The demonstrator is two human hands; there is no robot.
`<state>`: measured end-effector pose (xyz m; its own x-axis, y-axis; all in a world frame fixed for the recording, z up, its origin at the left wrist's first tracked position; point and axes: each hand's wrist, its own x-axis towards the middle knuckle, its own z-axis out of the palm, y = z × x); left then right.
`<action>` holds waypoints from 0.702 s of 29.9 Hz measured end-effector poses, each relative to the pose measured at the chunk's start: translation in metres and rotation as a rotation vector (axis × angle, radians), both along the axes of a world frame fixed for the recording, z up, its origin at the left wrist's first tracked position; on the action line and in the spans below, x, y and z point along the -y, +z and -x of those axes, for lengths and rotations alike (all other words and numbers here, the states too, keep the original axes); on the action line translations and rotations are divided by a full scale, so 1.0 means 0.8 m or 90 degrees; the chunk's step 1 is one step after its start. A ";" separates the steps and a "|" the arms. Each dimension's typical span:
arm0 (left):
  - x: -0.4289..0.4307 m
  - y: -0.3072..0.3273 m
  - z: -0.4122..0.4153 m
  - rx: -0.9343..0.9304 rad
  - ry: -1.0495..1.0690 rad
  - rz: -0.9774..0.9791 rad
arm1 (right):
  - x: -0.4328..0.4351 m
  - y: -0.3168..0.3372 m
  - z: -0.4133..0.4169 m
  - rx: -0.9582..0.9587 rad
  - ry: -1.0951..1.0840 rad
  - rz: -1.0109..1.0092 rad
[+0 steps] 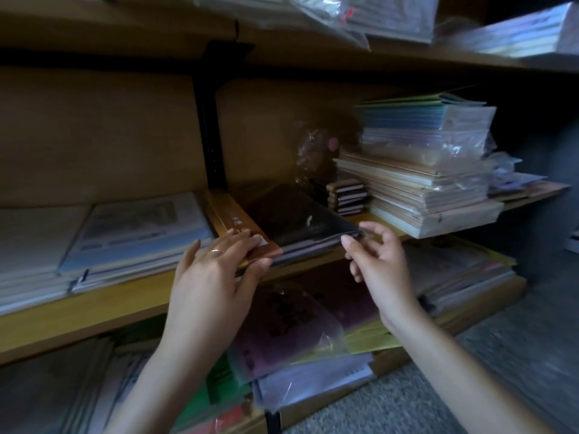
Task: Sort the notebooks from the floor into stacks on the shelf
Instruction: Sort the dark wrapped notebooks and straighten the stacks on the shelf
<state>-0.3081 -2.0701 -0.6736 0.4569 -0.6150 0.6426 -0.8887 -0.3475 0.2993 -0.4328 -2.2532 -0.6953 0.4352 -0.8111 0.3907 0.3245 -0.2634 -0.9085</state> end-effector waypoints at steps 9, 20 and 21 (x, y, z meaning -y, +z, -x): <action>0.040 0.008 -0.046 0.025 0.032 -0.018 | 0.001 0.011 -0.045 -0.265 -0.147 0.456; 0.064 0.014 -0.084 -0.061 0.008 -0.003 | 0.009 0.003 -0.065 -0.502 -0.049 0.544; 0.065 0.013 -0.086 -0.059 0.006 0.004 | 0.009 0.002 -0.065 -0.499 -0.048 0.544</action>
<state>-0.2395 -2.1219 -0.6636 0.5198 -0.6066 0.6016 -0.8541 -0.3533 0.3817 -0.3807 -2.2603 -0.6940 0.7623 -0.4479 0.4673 -0.2911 -0.8820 -0.3705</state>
